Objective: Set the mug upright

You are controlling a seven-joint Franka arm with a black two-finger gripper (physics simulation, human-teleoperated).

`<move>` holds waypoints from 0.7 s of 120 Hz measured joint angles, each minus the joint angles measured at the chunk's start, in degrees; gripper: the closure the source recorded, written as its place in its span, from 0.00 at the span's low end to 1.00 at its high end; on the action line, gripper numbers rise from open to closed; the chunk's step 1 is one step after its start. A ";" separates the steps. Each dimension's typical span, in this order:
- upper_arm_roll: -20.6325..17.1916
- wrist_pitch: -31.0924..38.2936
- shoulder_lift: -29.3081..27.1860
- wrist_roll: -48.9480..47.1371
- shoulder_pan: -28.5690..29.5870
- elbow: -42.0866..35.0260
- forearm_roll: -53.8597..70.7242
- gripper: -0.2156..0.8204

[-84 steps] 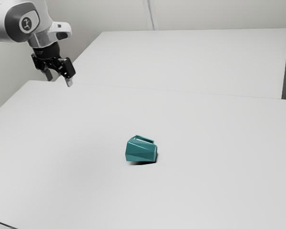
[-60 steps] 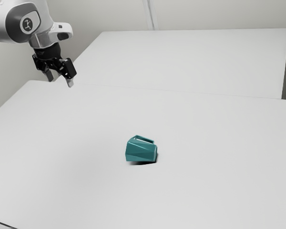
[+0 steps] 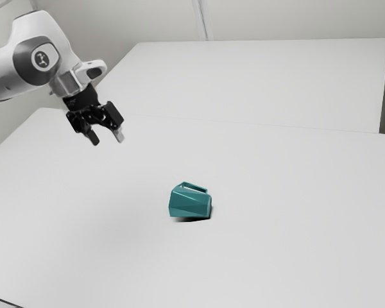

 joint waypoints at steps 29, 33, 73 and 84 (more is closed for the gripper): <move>-0.02 1.97 5.48 0.64 3.03 -5.45 -10.61 0.21; -0.02 2.18 6.79 1.11 3.60 -5.58 -11.83 0.21; -0.46 5.31 14.27 9.30 3.28 -5.68 -17.78 0.21; -0.54 6.53 15.96 11.62 2.22 -5.66 -19.46 0.21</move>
